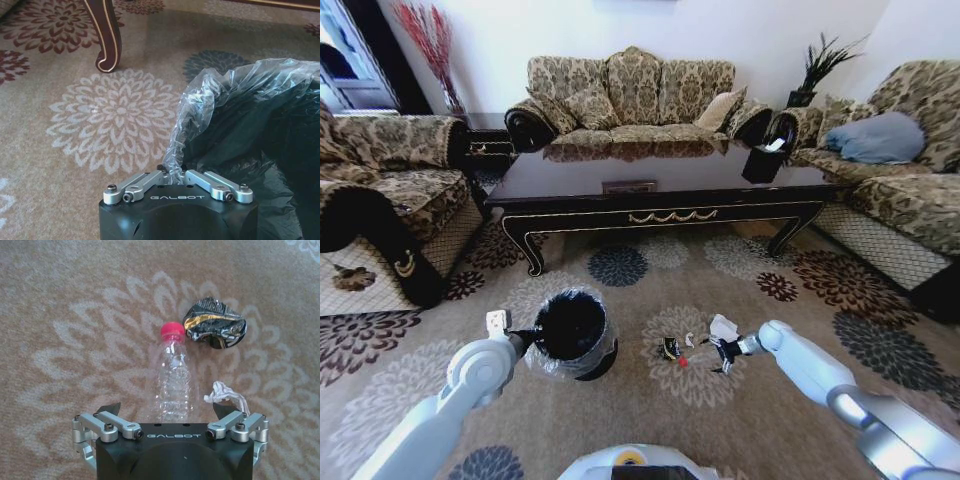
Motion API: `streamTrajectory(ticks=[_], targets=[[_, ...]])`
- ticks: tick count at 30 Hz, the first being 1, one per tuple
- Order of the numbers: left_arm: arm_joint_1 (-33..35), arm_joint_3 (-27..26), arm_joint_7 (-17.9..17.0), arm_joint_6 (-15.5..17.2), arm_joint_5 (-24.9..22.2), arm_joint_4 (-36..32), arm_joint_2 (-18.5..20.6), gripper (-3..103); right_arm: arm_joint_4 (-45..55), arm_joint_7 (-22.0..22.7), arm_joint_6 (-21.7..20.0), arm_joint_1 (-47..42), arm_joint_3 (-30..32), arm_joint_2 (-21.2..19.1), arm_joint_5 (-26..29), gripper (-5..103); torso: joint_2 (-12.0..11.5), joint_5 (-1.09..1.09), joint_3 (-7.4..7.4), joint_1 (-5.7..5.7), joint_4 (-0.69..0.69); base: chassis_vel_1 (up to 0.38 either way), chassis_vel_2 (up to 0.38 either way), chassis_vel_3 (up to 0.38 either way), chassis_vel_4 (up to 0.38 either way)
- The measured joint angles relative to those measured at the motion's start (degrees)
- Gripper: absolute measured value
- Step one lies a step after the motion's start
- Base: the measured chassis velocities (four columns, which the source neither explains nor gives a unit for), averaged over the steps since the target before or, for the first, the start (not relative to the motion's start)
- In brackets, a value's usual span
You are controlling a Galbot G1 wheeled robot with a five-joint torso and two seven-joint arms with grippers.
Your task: Move to the front of the table and pick up the trash from the floor, then place it into the trash bin.
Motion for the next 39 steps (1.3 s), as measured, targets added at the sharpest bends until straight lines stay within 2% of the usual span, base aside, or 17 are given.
streamTrajectory(ticks=[2,4,7,10,13,15,16,18,19,22,24,26,29,34,37,38,39], targets=[[0.16,-0.23,0.0,0.0,-0.19,-0.38,-0.12,2,-0.86,0.52,0.38,0.13,0.11,0.35,-0.41,103,0.0,0.01,0.0,0.0,0.0,0.0,0.0,0.0,0.0],[0.67,-0.62,-0.05,0.0,-0.7,-1.12,-0.33,2,-1.2,1.06,0.44,0.39,-0.01,0.6,-0.57,94,0.0,0.0,0.0,0.0,0.0,0.0,0.0,0.0,0.0],[1.07,-1.03,-0.07,0.01,-0.73,-1.29,-0.27,2,-1.89,1.27,0.64,0.82,-0.13,0.89,-1.0,90,0.0,0.0,0.0,0.0,0.0,0.0,0.0,0.0,0.0],[2.2,-2.15,0.0,0.02,-0.77,-1.47,-0.09,2,-4.02,1.52,1.62,1.97,-0.09,1.82,-2.14,74,0.0,0.01,0.0,0.0,0.01,0.0,0.0,0.0,0.0],[3.1,-2.77,0.1,0.02,-0.82,-1.79,0.04,2,-4.6,1.52,1.82,2.38,-0.02,2.11,-2.35,68,0.0,0.0,0.0,0.0,0.01,0.0,0.0,0.0,0.0],[3.86,-3.38,0.45,0.03,-0.86,-1.93,0.02,2,-5.05,1.47,2.04,2.72,0.08,2.37,-2.65,57,0.0,0.01,0.0,0.0,0.01,0.0,0.0,0.0,0.0],[3.86,-3.38,0.45,0.03,-0.86,-1.93,0.02,2,-5.05,1.47,2.04,2.72,0.08,2.37,-2.65,57,0.0,0.01,0.0,0.0,0.01,0.0,0.0,0.0,0.0],[4.22,-3.65,0.95,0.03,-0.88,-1.26,-0.53,2,-5.25,1.17,2.24,2.88,0.0,2.41,-3.11,46,0.0,-0.01,0.0,0.0,0.01,0.0,0.0,0.0,0.0],[4.22,-3.65,0.95,0.03,-0.88,-1.26,-0.53,2,-5.25,1.17,2.24,2.88,0.0,2.41,-3.11,46,0.0,-0.01,0.0,0.0,0.01,0.0,0.0,0.0,0.0],[4.97,-3.81,0.99,0.03,-0.64,-1.06,-1.02,2,-5.23,0.89,2.43,2.84,0.02,2.38,-2.93,33,0.01,-0.02,-0.01,0.0,0.01,0.0,0.0,0.0,0.0],[5.15,-3.83,0.98,0.03,-0.55,-1.14,-1.03,2,-4.96,0.77,2.49,2.78,0.06,2.23,-2.86,33,0.0,0.0,0.0,0.0,0.01,0.0,0.0,0.0,0.0],[5.23,-3.83,0.99,0.03,-0.39,-1.21,-1.0,2,-4.15,0.42,2.52,2.63,0.17,1.72,-2.49,26,0.0,0.03,0.0,0.0,0.02,0.0,0.0,0.0,0.0],[5.0,-3.65,0.95,0.03,-0.1,-1.22,-0.89,2,-2.03,-0.17,2.51,2.11,0.3,0.38,-0.66,20,0.0,0.02,0.0,0.0,0.01,0.0,0.0,0.0,0.0],[3.8,-2.4,0.92,0.03,0.05,-0.8,-0.78,2,4.54,-0.45,1.69,-0.61,2.95,-3.46,3.5,20,0.0,0.03,0.0,0.0,0.02,0.0,0.0,0.0,0.0],[2.72,-0.83,0.9,0.03,0.11,-0.17,-0.67,2,12.16,-0.61,-1.61,-4.7,5.33,-9.17,12.6,20,0.0,-0.01,0.0,0.0,0.01,0.0,0.0,0.0,0.0],[2.72,-0.83,0.9,0.03,0.11,-0.17,-0.67,2,12.16,-0.61,-1.61,-4.7,5.33,-9.17,12.6,20,0.0,-0.01,0.0,0.0,0.01,0.0,0.0,0.0,0.0],[2.24,-0.2,0.91,0.03,0.16,0.05,-0.55,2,14.23,-0.68,-2.57,-6.08,6.36,-10.68,15.64,20,0.0,0.0,0.0,0.0,0.0,0.0,0.0,0.0,0.0]])
